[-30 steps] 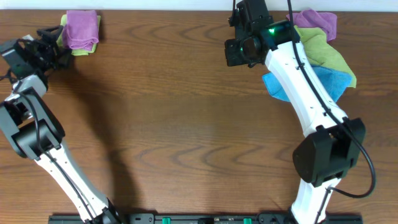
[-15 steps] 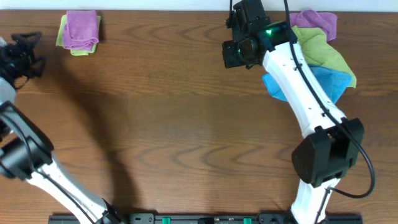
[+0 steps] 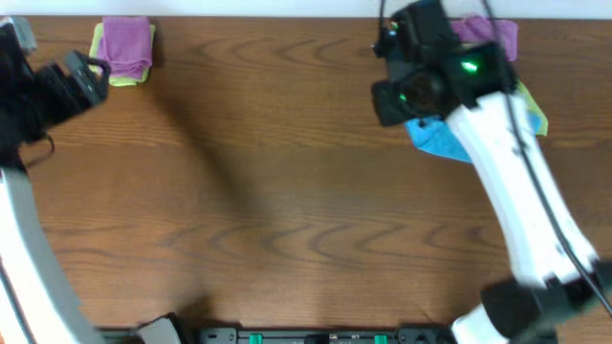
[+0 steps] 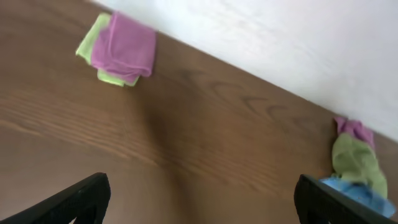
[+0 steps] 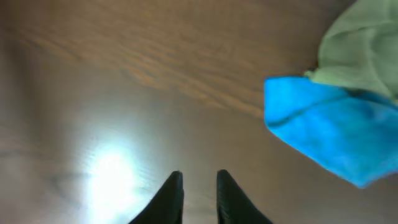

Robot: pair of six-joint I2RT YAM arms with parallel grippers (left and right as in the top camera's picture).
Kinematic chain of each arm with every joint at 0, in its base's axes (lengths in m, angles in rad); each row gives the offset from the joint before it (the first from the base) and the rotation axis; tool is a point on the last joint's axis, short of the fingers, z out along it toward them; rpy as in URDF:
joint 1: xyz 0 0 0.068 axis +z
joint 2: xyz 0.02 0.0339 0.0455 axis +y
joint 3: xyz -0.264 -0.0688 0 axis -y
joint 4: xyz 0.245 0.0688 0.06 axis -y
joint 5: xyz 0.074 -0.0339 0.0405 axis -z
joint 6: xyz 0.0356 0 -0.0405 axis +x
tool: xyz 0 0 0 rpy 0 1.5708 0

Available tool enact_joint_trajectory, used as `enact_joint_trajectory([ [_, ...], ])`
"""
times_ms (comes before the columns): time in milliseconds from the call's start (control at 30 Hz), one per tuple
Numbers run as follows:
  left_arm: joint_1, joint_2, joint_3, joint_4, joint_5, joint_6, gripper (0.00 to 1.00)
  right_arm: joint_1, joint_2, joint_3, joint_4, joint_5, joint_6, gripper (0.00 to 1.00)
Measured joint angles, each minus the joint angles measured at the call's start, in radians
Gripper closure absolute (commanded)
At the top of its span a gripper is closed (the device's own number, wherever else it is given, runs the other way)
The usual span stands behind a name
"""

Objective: Fold the cloth

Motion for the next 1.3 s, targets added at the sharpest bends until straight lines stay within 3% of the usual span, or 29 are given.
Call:
enact_joint_trajectory([
  [133,-0.145,-0.289,-0.082,-0.091,-0.103,0.021,0.04,0.000,-0.212,-0.022,-0.094,0.006,-0.009,0.70],
  [200,-0.203,-0.416,-0.145,-0.118,-0.166,0.019,0.04,0.000,-0.338,-0.083,-0.064,0.006,-0.005,0.69],
  [300,-0.273,-0.649,-0.314,-0.129,-0.244,0.003,0.04,0.003,-0.627,-0.301,0.065,0.000,0.010,0.68],
  [367,-0.286,-0.818,-0.462,-0.094,-0.278,-0.015,0.04,0.003,-0.907,-0.558,0.225,-0.010,0.026,0.62],
  [500,-0.288,-1.032,-0.734,-0.058,-0.291,-0.027,0.04,0.003,-1.234,-0.934,0.361,-0.032,0.062,0.38],
  [567,-0.288,-1.081,-0.821,-0.042,-0.292,-0.034,0.04,0.003,-1.328,-1.058,0.394,-0.038,0.087,0.21],
  [600,-0.288,-1.097,-0.863,-0.024,-0.290,-0.037,0.04,0.003,-1.370,-1.109,0.416,-0.042,0.097,0.01],
  [1000,-0.288,-1.104,-0.888,0.070,-0.264,-0.045,0.04,0.003,-1.417,-1.125,0.431,-0.027,0.203,0.01],
  [1300,-0.288,-1.104,-0.888,-0.077,-0.264,-0.045,0.04,0.003,-1.417,-1.125,0.351,-0.027,0.208,0.01],
])
